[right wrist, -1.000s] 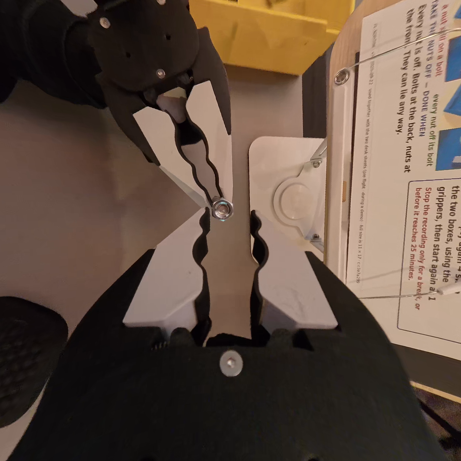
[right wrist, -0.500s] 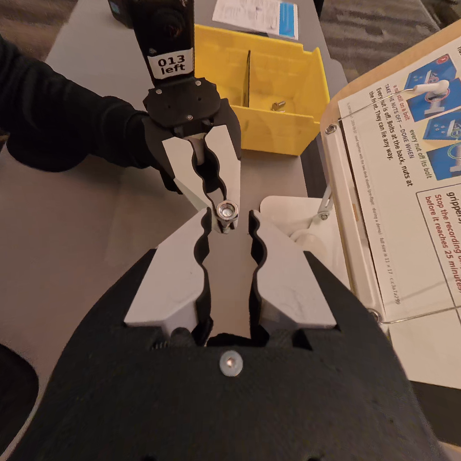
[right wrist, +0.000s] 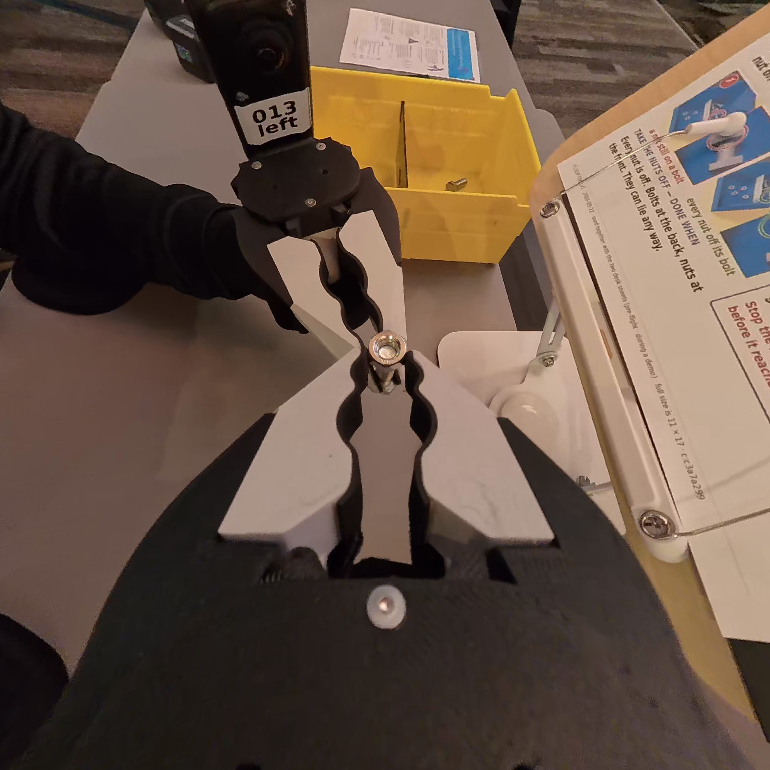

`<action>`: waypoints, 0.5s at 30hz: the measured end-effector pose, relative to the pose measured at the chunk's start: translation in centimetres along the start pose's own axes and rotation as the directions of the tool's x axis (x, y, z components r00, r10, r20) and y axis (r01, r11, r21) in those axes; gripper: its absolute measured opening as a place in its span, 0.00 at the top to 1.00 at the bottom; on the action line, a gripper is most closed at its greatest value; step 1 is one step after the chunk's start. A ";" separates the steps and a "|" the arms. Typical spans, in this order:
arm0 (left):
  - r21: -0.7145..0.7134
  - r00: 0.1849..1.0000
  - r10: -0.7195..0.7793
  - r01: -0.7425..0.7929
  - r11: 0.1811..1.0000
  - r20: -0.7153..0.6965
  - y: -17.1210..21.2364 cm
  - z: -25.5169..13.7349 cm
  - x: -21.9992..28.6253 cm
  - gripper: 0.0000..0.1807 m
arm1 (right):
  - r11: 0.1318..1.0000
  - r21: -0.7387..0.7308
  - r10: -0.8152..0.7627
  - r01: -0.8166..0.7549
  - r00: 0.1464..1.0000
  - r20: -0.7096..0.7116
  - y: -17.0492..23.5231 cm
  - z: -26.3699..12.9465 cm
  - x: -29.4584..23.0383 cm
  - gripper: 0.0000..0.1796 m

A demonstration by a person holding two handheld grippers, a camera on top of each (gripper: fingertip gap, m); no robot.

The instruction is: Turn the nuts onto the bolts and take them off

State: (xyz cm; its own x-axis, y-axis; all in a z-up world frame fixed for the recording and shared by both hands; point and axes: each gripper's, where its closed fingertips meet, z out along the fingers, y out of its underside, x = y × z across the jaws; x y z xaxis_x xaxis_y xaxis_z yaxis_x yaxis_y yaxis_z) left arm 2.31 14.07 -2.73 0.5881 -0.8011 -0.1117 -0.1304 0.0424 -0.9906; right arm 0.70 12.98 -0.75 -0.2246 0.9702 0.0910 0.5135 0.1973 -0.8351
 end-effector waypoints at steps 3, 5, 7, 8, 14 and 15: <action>-0.002 1.000 0.002 -0.002 1.000 0.006 0.0 0.1 0.0 0.96 | 0.999 -0.005 0.036 -0.036 0.998 -0.044 0.1 0.0 0.1 0.92; -0.006 1.000 0.005 -0.005 1.000 0.012 0.1 0.1 -0.1 0.96 | 0.998 -0.008 0.069 -0.070 0.994 -0.080 0.2 0.0 0.1 0.92; -0.009 1.000 0.007 -0.006 1.000 0.019 0.2 0.2 -0.1 0.96 | 0.993 -0.002 0.120 -0.121 0.985 -0.122 0.2 0.1 0.3 0.92; -0.011 1.000 0.005 -0.004 1.000 0.022 0.2 0.2 -0.2 0.96 | 0.989 0.006 0.147 -0.148 0.978 -0.146 0.3 0.1 0.3 0.92; -0.026 1.000 0.000 0.001 1.000 0.023 0.6 0.3 -0.2 0.96 | 0.969 0.046 0.244 -0.241 0.929 -0.280 0.7 0.2 0.6 0.91; -0.027 1.000 -0.001 0.002 1.000 0.021 0.7 0.4 -0.2 0.96 | 0.972 0.037 0.233 -0.233 0.925 -0.301 0.8 0.1 0.7 0.85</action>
State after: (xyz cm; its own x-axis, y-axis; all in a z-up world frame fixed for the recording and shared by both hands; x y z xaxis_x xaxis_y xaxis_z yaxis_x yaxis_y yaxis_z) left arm 2.38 14.48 -3.39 0.6051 -0.7881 -0.1124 -0.1508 0.0252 -0.9882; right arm 0.89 13.78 -1.38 0.1613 0.9855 0.0529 0.5203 -0.0394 -0.8531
